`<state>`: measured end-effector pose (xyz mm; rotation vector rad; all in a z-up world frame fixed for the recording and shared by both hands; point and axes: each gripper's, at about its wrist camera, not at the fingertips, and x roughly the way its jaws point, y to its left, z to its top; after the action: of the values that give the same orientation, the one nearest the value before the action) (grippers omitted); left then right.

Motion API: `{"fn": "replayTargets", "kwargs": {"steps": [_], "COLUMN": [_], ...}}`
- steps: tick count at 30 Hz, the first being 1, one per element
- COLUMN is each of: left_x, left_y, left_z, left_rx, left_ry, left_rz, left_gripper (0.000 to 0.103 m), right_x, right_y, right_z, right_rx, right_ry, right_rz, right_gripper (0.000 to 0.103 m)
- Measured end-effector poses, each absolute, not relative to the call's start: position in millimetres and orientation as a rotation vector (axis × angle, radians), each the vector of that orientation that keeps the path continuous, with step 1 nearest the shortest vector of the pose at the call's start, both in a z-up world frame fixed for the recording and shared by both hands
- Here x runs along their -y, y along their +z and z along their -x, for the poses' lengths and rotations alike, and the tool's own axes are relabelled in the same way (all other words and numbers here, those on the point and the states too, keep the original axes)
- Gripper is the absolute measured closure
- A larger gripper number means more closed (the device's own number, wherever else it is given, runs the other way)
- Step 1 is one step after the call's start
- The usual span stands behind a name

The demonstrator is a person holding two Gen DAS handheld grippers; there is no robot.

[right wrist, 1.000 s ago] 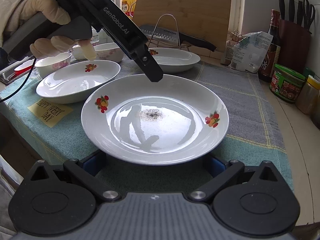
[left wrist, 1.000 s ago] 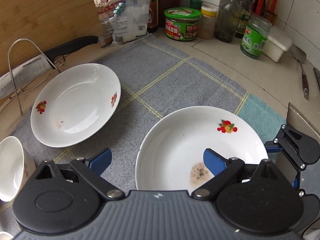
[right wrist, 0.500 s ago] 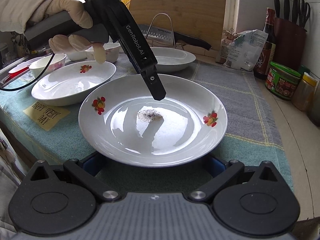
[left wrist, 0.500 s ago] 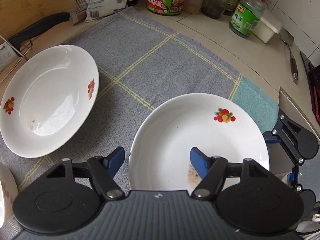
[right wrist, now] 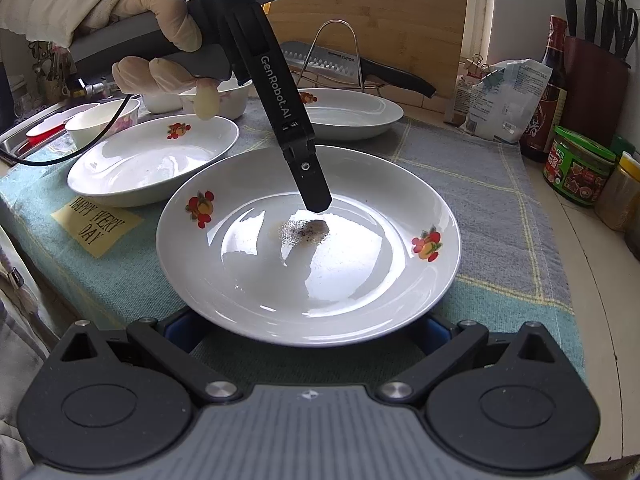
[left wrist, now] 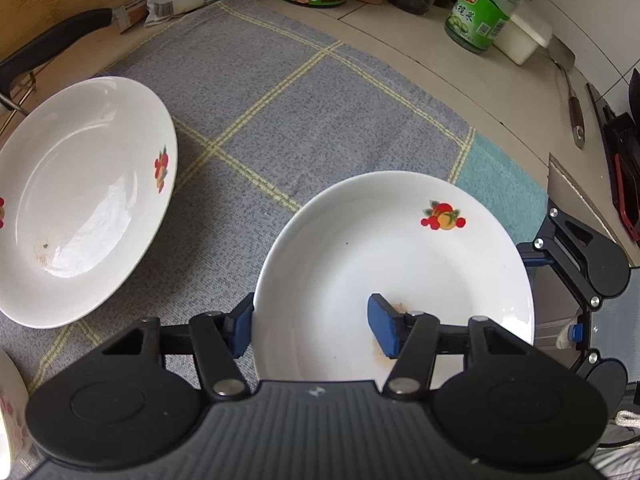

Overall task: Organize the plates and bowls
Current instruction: 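Close the left gripper on the rim of the brown-stained plate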

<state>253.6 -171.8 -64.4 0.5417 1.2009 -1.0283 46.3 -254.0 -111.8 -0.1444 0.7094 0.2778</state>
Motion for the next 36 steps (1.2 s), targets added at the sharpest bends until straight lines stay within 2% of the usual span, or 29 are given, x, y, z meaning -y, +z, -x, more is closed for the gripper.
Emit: {"fn": "replayTargets", "kwargs": {"steps": [36], "left_x": [186.2], "left_y": [-54.9], "left_z": [-251.3], "left_rx": [-1.115], "left_ry": [-1.061], "left_rz": [-0.600], "left_gripper": [0.046], "right_x": [263.9], "right_y": [-98.3], "right_z": [-49.2], "right_rx": [-0.721], "right_ry": [0.195], "right_rz": [0.148], "right_gripper": [0.000]}}
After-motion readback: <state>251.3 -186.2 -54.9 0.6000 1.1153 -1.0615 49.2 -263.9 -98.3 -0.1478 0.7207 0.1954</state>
